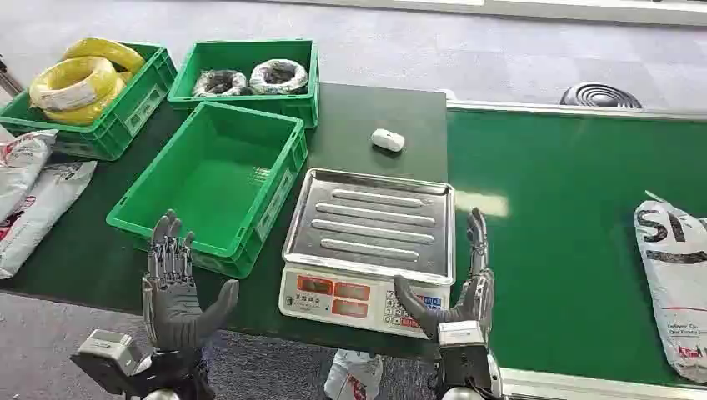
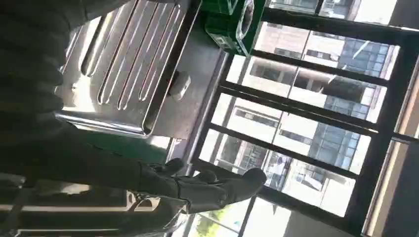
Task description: Moved the parcel from conveyor to table for the left to box.
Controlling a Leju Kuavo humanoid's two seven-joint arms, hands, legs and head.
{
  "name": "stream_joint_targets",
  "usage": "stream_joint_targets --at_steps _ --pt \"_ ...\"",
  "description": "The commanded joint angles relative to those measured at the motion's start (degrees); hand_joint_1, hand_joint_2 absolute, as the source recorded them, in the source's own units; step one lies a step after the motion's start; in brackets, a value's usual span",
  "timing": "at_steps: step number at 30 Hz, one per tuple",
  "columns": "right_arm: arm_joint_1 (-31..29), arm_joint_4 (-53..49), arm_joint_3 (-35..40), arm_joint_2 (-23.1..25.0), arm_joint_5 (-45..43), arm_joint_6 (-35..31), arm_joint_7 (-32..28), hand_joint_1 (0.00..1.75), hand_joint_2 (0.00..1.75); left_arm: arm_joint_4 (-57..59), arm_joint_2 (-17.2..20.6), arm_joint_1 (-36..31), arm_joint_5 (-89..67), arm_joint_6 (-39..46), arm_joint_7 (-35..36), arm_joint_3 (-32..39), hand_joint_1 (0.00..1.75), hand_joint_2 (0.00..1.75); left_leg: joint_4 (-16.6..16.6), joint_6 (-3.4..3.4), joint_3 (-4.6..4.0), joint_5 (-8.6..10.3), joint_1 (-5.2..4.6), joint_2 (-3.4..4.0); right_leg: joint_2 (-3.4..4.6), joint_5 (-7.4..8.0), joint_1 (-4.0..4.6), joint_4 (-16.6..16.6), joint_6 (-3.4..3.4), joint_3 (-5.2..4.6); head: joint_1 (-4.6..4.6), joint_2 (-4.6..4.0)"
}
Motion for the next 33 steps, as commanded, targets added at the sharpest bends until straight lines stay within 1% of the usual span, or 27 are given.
stream_joint_targets --at_steps 1,3,4,5,6,7,8,9,11,12,13,14,16,17,18,19,20,21,22,23,25,26,28,30,31,32,33 --pt "-1.6 1.1 -0.1 -1.6 5.1 -2.8 0.5 0.00 1.75 2.4 1.0 -1.2 0.1 0.2 0.1 -0.1 0.00 1.75 -0.1 0.01 0.10 0.01 0.02 -0.09 0.04 0.01 0.01 -0.1 -0.05 0.11 0.00 0.00" --pt "-4.0 1.2 -3.2 -1.5 23.7 -13.9 5.3 0.00 1.75 3.7 1.9 -2.0 1.3 0.7 -0.4 -0.9 0.00 1.75 -0.1 0.00 0.09 0.02 0.02 -0.07 0.05 0.02 0.01 -0.1 -0.04 0.10 0.00 0.00" --pt "-4.0 -0.8 -8.4 1.0 33.9 -14.0 7.0 0.00 1.75 4.0 2.0 -2.2 2.0 0.6 -0.4 -1.0 0.00 1.75 -0.2 0.01 0.24 0.06 0.06 -0.13 0.11 0.07 0.05 -0.3 -0.09 0.27 0.00 0.00" --pt "-4.3 -5.5 -18.2 5.9 51.5 -14.0 8.5 0.00 1.75 4.3 2.1 -2.3 2.7 0.2 -0.4 -1.3 0.00 1.75 -0.1 0.01 0.09 0.04 0.00 -0.06 0.06 0.04 0.00 -0.1 -0.04 0.10 0.00 0.00" --pt "-6.1 -9.2 -22.0 5.4 63.2 -14.0 15.4 0.00 1.75 4.9 2.4 -2.3 2.9 0.1 -0.4 -1.6 0.00 1.75 -0.1 0.01 0.03 0.06 0.00 -0.18 0.00 0.03 -0.01 -0.1 -0.06 0.07 0.00 0.00" --pt "-7.0 -8.4 -21.7 3.0 67.0 -14.0 20.9 0.00 1.75 5.4 2.9 -2.3 3.2 0.2 -0.4 -1.9 0.00 1.75 0.0 0.02 -0.11 0.06 -0.08 -0.19 -0.07 0.00 -0.08 0.1 -0.03 -0.09 0.00 0.00" --pt "-8.2 -8.5 -30.2 -1.0 67.3 -14.0 20.0 0.00 1.75 6.6 3.7 -2.3 3.5 0.8 -0.4 -2.5 0.00 1.75 0.0 0.02 -0.05 0.06 -0.04 -0.23 -0.06 0.01 -0.05 0.0 -0.05 -0.02 0.00 0.00" --pt "-9.9 -5.9 -36.9 -1.9 67.3 -14.0 18.6 0.00 1.75 7.5 4.9 -2.6 4.6 1.8 -0.4 -3.3 0.00 1.75 -0.1 0.04 0.08 0.10 -0.02 -0.26 -0.12 0.06 -0.02 -0.1 -0.01 0.16 0.00 0.00" --pt "-11.9 -2.2 -42.7 -6.4 67.3 -14.0 21.3 0.00 1.75 8.7 7.0 -2.6 6.4 1.9 -0.4 -4.0 0.00 1.75 -0.2 0.06 0.22 0.14 0.02 -0.40 -0.26 0.08 0.02 -0.3 0.00 0.34 -0.04 0.00" --pt "-12.2 4.5 -41.5 -15.6 67.3 -14.0 30.5 0.00 1.75 10.1 8.8 -3.5 8.2 2.7 -0.4 -4.9 0.00 1.75 -0.2 0.10 0.30 0.19 0.03 -0.57 -0.39 0.10 0.02 -0.4 0.02 0.51 0.00 0.00" --pt "-14.0 8.7 -33.8 -22.2 67.3 -14.0 42.1 0.00 1.75 11.7 9.5 -4.0 8.8 1.4 -0.4 -4.7 0.00 1.75 -0.2 0.12 0.32 0.20 -0.02 -0.74 -0.60 0.05 -0.04 -0.4 0.07 0.59 0.02 0.00" --pt "-14.0 8.7 -33.8 -22.2 67.3 -14.0 42.1 0.00 1.75 11.7 9.5 -4.0 8.8 1.4 -0.4 -4.7 0.00 1.75 -0.2 0.11 0.43 0.09 0.02 -0.27 -0.18 0.10 -0.03 -0.4 0.07 0.55 0.00 0.00" --pt "-14.0 8.7 -33.8 -22.2 67.3 -14.0 42.1 0.00 1.75 11.7 9.5 -4.0 8.8 1.4 -0.4 -4.7 0.00 1.75 -0.1 0.10 0.35 0.02 -0.02 -0.16 -0.05 0.08 -0.07 -0.3 0.04 0.53 0.00 0.00" --pt "-16.7 17.6 -20.3 -33.0 67.3 -14.0 60.3 0.00 1.75 13.0 10.1 -4.4 9.3 -0.1 -0.4 -4.0 0.00 1.75 -0.1 0.13 0.35 0.01 -0.03 -0.17 0.00 0.10 -0.09 -0.3 0.03 0.54 0.02 0.00" --pt "-18.6 19.7 -13.2 -35.7 67.3 -14.0 70.0 0.00 1.75 13.6 10.6 -4.8 9.9 -1.2 -0.4 -4.2 0.00 1.75 0.0 0.16 0.28 -0.01 -0.14 -0.18 -0.03 0.08 -0.19 -0.2 0.07 0.47 0.09 0.00" --pt "-19.0 23.0 -13.9 -35.9 67.3 -14.0 71.0 0.00 1.75 14.3 10.8 -5.5 10.5 -1.9 -0.4 -4.1 0.00 1.75 -0.2 0.19 0.34 0.07 -0.11 -0.21 0.07 0.20 -0.16 -0.4 0.04 0.56 -0.04 0.00" --pt "-19.8 27.4 -16.7 -34.9 67.3 -14.0 70.2 0.00 1.75 15.4 11.0 -6.3 10.7 -2.5 -0.4 -4.1 0.00 1.75 -0.1 0.11 0.44 -0.10 -0.14 0.37 0.46 0.16 -0.14 -0.2 0.01 0.40 -0.04 0.00" --pt "-20.0 30.1 -23.2 -33.2 67.3 -14.0 65.6 0.00 1.75 16.4 11.4 -7.1 11.3 -3.1 -0.4 -4.1 0.00 1.75 -0.2 0.12 0.51 -0.06 -0.12 0.37 0.51 0.22 -0.13 -0.4 -0.02 0.55 -0.07 0.00" --pt "-20.0 30.1 -23.2 -33.2 67.3 -14.0 65.6 0.00 1.75 16.4 11.4 -7.1 11.3 -3.1 -0.4 -4.1 0.00 1.75 -0.1 0.19 0.35 0.00 -0.19 -0.13 -0.02 0.13 -0.20 -0.3 0.04 0.56 0.00 0.00" --pt "-22.1 36.9 -31.2 -32.3 65.7 -14.0 59.3 0.00 1.75 17.1 11.7 -7.9 12.0 -4.0 -0.4 -3.7 0.00 1.75 -0.2 0.18 0.35 0.07 -0.13 -0.33 -0.14 0.19 -0.13 -0.4 0.01 0.56 0.02 0.00" --pt "-24.6 42.5 -35.6 -32.2 64.3 -14.0 55.9 0.00 1.75 18.1 11.7 -9.1 12.3 -4.4 -0.4 -3.8 0.00 1.75 -0.2 0.17 0.49 0.01 -0.12 -0.15 0.04 0.16 -0.10 -0.3 0.00 0.53 -0.04 0.00" --pt "-28.5 49.0 -39.4 -32.0 63.5 -14.0 52.0 0.00 1.75 18.7 12.3 -9.7 12.9 -4.3 -0.4 -4.3 0.00 1.75 -0.1 0.18 0.37 0.01 -0.12 -0.40 -0.24 0.07 -0.10 -0.2 0.02 0.52 -0.02 0.00" --pt "-28.5 49.0 -39.4 -32.0 63.5 -14.0 52.0 0.00 1.75 18.7 12.3 -9.7 12.9 -4.3 -0.4 -4.3 0.00 1.75 -0.1 0.21 0.33 0.04 -0.14 -0.28 -0.12 0.15 -0.12 -0.2 0.04 0.44 0.00 0.00" --pt "-33.6 57.7 -43.3 -32.0 60.8 -9.6 48.5 0.00 1.75 17.9 14.1 -8.7 13.6 -4.3 -0.4 -4.3 0.00 1.75 -0.1 0.20 0.37 0.01 -0.11 -0.17 0.03 0.15 -0.09 -0.3 0.03 0.49 -0.04 0.00" --pt "-37.0 63.7 -47.0 -32.2 55.5 -1.6 45.6 0.00 1.75 17.6 15.2 -8.2 13.9 -4.8 -0.4 -3.9 0.00 1.75 0.0 0.20 0.36 -0.05 -0.14 -0.06 0.02 0.09 -0.12 -0.2 0.05 0.45 0.00 0.00" --pt "-39.6 68.9 -47.4 -33.8 55.7 4.9 46.8 0.00 1.75 18.2 15.4 -8.7 14.0 -5.9 -0.4 -3.2 0.00 1.75 -0.1 0.19 0.38 -0.02 -0.11 -0.06 0.08 0.13 -0.09 -0.2 0.02 0.48 0.02 0.00" --pt "-41.1 71.2 -50.7 -33.9 51.5 8.6 43.4 0.00 1.75 18.5 15.2 -9.0 13.7 -6.2 -0.4 -2.7 0.00 1.75 0.0 0.20 0.34 -0.05 -0.16 -0.01 0.07 0.09 -0.14 -0.1 0.05 0.40 -0.07 0.00"
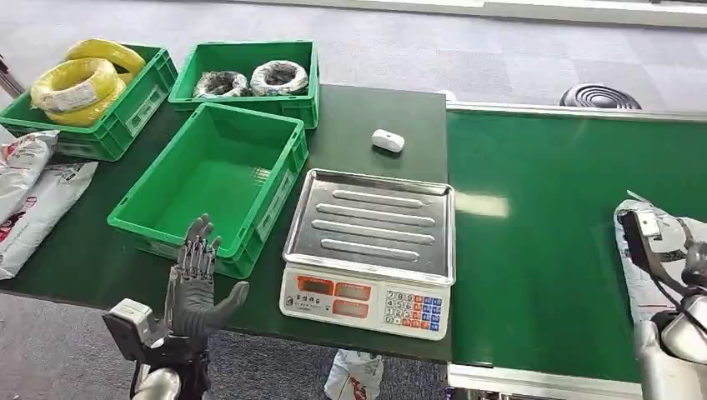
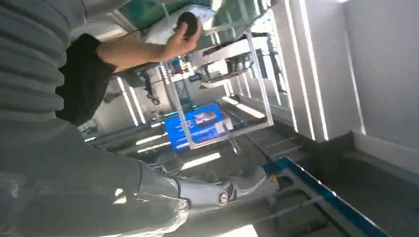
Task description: Moved the parcel from conveyor to table for the left to box.
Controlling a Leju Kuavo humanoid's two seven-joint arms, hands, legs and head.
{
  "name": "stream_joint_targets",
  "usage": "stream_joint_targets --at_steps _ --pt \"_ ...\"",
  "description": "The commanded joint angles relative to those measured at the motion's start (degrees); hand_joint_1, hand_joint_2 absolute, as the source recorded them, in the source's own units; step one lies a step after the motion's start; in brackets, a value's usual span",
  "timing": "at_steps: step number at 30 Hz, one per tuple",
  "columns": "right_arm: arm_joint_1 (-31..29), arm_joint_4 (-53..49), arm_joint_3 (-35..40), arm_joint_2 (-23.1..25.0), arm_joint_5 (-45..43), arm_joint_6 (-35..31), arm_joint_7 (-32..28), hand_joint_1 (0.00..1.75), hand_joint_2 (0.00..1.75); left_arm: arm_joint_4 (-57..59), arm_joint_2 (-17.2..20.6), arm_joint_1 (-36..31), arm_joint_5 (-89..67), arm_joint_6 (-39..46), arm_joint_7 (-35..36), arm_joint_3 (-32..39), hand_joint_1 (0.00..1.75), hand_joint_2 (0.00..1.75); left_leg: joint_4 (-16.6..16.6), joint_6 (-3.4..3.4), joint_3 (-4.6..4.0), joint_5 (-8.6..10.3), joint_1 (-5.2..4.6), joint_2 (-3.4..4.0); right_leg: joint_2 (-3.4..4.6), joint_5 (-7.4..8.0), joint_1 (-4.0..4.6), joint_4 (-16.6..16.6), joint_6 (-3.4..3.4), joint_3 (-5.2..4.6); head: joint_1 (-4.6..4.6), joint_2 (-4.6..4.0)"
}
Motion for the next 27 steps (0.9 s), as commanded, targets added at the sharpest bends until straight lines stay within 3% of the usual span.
stream_joint_targets --at_steps 1,3,9,14,21,27 --pt "-16.9 35.3 -16.1 -1.7 -11.0 21.2 -8.0 0.00 1.75 5.0 4.5 -1.7 0.8 -2.1 0.1 0.3 0.00 1.75 -0.2 -0.01 0.22 0.07 0.04 0.07 0.30 0.16 0.03 -0.3 -0.09 0.18 -0.04 0.00" --pt "-18.5 38.5 -18.3 -3.0 -13.4 28.8 -9.2 0.00 1.75 6.7 3.8 -3.2 0.5 -2.4 0.1 0.6 0.00 1.75 -0.1 -0.01 0.12 0.07 0.04 -0.08 0.09 0.07 0.03 -0.2 -0.07 0.11 -0.02 0.00" --pt "-22.3 40.1 -20.2 -3.1 -15.9 37.3 -9.2 0.00 1.75 12.2 2.8 -8.2 0.9 -1.1 0.1 -0.6 0.00 1.75 -0.1 -0.03 0.06 0.05 0.00 -0.02 0.19 0.09 0.00 -0.1 -0.09 0.02 -0.07 0.00" --pt "-21.8 39.9 -20.9 -2.4 -16.6 38.9 -8.7 0.00 1.75 12.1 2.9 -7.8 1.1 -0.2 0.1 -0.3 0.00 1.75 -0.1 -0.02 0.06 0.03 0.01 -0.03 0.13 0.04 0.01 -0.1 -0.07 0.02 -0.04 0.00" --pt "-21.9 38.1 -20.4 0.7 -16.9 39.5 -9.9 0.00 1.75 0.4 -3.5 0.3 -3.0 4.1 0.1 0.5 0.00 1.75 -0.1 0.00 0.06 -0.05 0.02 0.22 0.43 0.07 0.01 -0.1 -0.06 0.01 -0.07 0.00" --pt "-20.1 37.6 -20.8 2.2 -17.1 40.0 -6.5 0.00 1.75 0.5 -2.3 0.1 -3.1 6.2 0.1 -1.6 0.00 1.75 0.0 -0.02 -0.07 0.00 0.01 0.01 0.12 0.02 0.01 0.0 -0.06 -0.06 -0.04 0.00"
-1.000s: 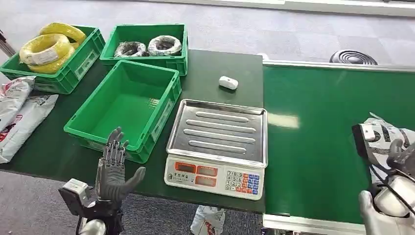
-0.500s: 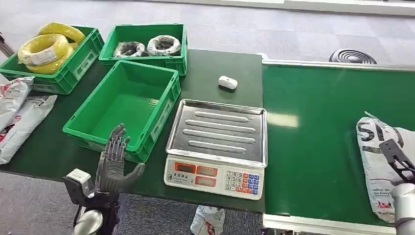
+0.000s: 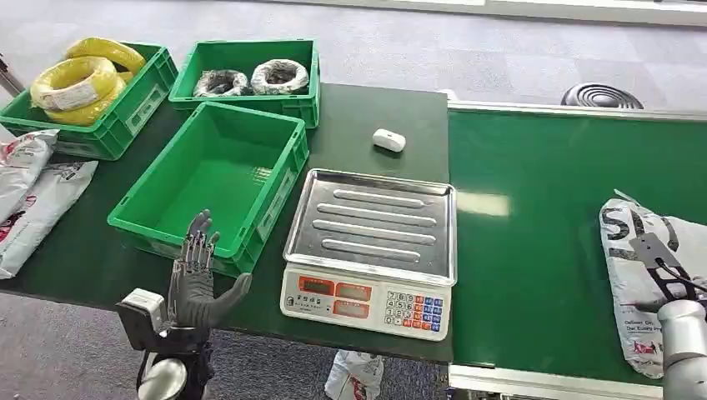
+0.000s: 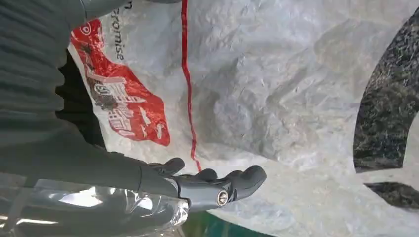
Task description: Moved the parcel from conveyor to table for the left to box.
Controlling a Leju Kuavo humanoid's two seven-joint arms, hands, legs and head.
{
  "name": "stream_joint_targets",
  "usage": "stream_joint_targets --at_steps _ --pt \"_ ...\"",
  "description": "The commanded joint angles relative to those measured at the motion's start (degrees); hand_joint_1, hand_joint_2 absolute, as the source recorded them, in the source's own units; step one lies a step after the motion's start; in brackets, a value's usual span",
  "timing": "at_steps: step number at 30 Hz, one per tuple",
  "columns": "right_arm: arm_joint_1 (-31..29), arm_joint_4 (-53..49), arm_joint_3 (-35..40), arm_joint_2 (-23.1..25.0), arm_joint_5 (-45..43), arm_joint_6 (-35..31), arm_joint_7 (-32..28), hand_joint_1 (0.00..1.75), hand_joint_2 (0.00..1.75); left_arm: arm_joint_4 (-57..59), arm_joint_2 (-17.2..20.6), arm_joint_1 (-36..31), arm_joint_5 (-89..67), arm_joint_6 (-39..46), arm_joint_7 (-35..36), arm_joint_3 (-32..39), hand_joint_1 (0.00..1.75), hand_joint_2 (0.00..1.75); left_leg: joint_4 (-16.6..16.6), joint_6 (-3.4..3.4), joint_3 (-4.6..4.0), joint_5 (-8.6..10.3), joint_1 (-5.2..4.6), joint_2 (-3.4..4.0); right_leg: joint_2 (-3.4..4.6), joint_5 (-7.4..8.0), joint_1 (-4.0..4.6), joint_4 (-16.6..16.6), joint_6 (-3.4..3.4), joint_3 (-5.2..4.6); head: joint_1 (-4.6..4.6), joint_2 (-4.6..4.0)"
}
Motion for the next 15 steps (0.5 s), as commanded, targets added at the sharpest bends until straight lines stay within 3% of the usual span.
stream_joint_targets --at_steps 1,2,3,4,5,8,10,15 --pt "-1.0 2.3 -2.5 5.3 -0.2 -0.4 3.6 0.00 1.75 0.4 1.5 1.2 0.0 2.9 0.2 -2.7 0.00 1.75 -0.1 -0.04 0.13 0.02 0.05 0.07 0.22 0.07 0.05 -0.1 -0.11 0.09 0.00 0.00" --pt "-1.0 2.3 -2.5 5.3 -0.2 -0.4 3.6 0.00 1.75 0.4 1.5 1.2 0.0 2.9 0.2 -2.7 0.00 1.75 -0.1 -0.05 0.13 0.01 0.05 0.10 0.21 0.06 0.04 -0.1 -0.09 0.08 -0.02 0.00" --pt "-2.0 2.7 -2.7 7.2 0.2 -5.0 2.6 0.00 1.75 1.9 4.2 1.0 1.4 2.1 0.2 -1.7 0.00 1.75 -0.2 -0.08 0.26 0.05 0.06 0.22 0.41 0.15 0.05 -0.2 -0.15 0.13 0.00 0.00" --pt "-1.9 1.6 -3.2 7.8 -0.1 -6.7 2.2 0.00 1.75 1.9 6.8 0.1 4.7 5.4 0.2 -5.4 0.00 1.75 -0.1 -0.05 0.15 0.01 0.06 0.13 0.26 0.07 0.05 -0.1 -0.09 0.08 0.00 0.00" --pt "-2.8 2.1 -1.3 8.1 0.1 -8.8 3.0 0.00 1.75 3.3 7.8 -0.6 5.3 2.7 0.2 -3.4 0.00 1.75 -0.2 -0.11 0.28 0.05 0.09 0.36 0.55 0.17 0.08 -0.2 -0.17 0.08 0.00 0.00" --pt "-3.1 4.0 -2.9 6.0 -1.0 -9.7 1.7 0.00 1.75 6.8 7.1 -3.2 4.6 -1.9 0.2 -0.8 0.00 1.75 -0.2 -0.09 0.18 0.06 0.07 0.27 0.41 0.13 0.07 -0.1 -0.14 0.02 -0.02 0.00" --pt "-1.9 5.3 -5.0 4.1 -2.9 -5.8 1.0 0.00 1.75 7.2 6.9 -4.8 4.7 -3.3 0.2 -1.2 0.00 1.75 -0.1 -0.09 0.17 0.10 0.10 -0.01 0.17 0.09 0.10 -0.1 -0.13 0.06 -0.02 0.00" --pt "-0.9 5.6 -7.6 2.2 -5.1 -1.9 -1.9 0.00 1.75 5.9 3.0 -4.6 3.1 -1.4 0.2 -1.9 0.00 1.75 -0.1 -0.05 0.13 0.11 0.08 -0.21 -0.07 0.03 0.07 -0.1 -0.05 0.15 0.00 0.00"
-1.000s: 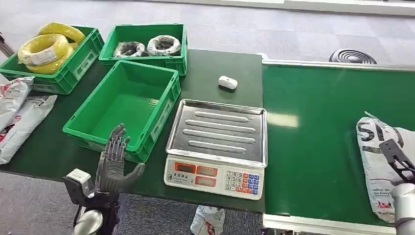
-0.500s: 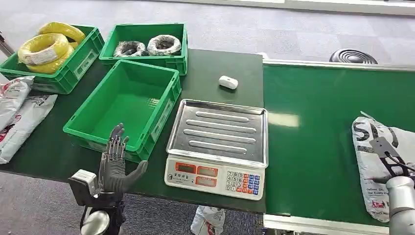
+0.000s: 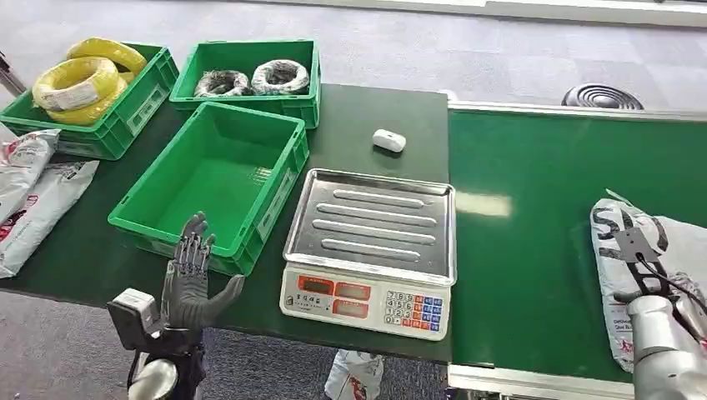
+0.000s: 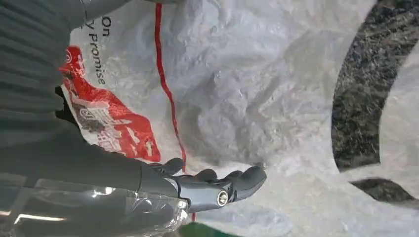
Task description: Moved the parcel from conveyor to table for the left to box.
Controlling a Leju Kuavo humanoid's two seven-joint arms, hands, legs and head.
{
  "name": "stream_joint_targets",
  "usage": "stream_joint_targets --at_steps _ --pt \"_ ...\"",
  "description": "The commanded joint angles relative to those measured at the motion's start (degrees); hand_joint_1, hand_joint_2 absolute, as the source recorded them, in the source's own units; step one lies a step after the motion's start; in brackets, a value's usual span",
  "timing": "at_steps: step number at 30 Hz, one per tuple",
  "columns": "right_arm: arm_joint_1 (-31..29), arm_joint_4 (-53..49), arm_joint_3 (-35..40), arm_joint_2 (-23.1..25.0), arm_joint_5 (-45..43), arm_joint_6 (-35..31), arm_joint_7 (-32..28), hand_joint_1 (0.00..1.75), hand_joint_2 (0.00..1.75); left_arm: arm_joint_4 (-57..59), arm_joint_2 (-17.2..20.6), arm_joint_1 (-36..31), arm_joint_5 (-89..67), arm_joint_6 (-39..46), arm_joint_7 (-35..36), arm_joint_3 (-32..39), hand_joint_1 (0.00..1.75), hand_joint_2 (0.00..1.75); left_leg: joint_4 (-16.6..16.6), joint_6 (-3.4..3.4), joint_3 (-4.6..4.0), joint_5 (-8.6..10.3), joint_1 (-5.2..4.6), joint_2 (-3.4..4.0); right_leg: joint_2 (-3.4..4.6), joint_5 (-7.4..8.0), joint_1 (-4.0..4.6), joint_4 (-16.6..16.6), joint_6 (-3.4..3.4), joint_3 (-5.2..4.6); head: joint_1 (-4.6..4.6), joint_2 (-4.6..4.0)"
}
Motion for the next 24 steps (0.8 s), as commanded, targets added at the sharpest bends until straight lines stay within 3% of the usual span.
stream_joint_targets --at_steps 1,9,10,11,12,24 --pt "-1.0 4.6 -5.8 -1.8 -2.5 5.1 -3.2 0.00 1.75 3.6 -2.8 -2.5 -1.7 1.8 0.1 -0.5 0.00 1.75 -0.1 0.04 0.08 0.02 0.01 -0.12 0.06 0.05 0.00 -0.2 -0.04 0.13 -0.02 0.00" --pt "-1.0 4.1 -6.2 -1.3 -2.3 6.3 -3.2 0.00 1.75 -5.9 -8.5 3.9 -5.7 3.9 0.1 -0.6 0.00 1.75 0.0 0.03 -0.03 -0.06 -0.10 0.03 0.19 0.01 -0.12 0.0 -0.04 -0.03 -0.02 0.00" --pt "-0.4 3.6 -6.4 -1.1 -2.5 6.2 -4.1 0.26 1.75 -6.9 -8.6 4.6 -6.1 4.1 0.1 -0.7 0.00 1.75 0.0 0.02 0.00 -0.05 -0.09 0.04 0.22 0.03 -0.10 -0.1 -0.07 -0.01 -0.04 0.00" --pt "-0.4 3.6 -6.4 -1.1 -2.5 6.2 -4.1 0.26 1.75 -6.9 -8.6 4.6 -6.1 4.1 0.1 -0.7 0.00 1.75 0.0 0.04 0.01 -0.06 -0.09 0.00 0.17 0.01 -0.11 -0.1 -0.05 0.01 -0.02 0.00" --pt "0.1 3.3 -6.4 -0.7 -2.5 5.4 -4.5 1.75 1.75 -7.9 -8.5 5.4 -6.2 4.2 0.1 -0.6 0.00 1.75 -0.1 0.03 0.06 -0.06 -0.07 0.00 0.20 0.03 -0.08 -0.1 -0.06 0.06 -0.02 0.00" --pt "-1.5 1.5 -5.0 1.9 -1.4 2.4 -5.8 1.75 1.75 -12.1 -8.5 9.0 -7.9 3.6 0.1 1.3 0.00 1.75 -0.1 0.02 0.02 -0.06 -0.07 0.19 0.36 0.07 -0.07 -0.1 -0.07 -0.03 -0.02 0.00"
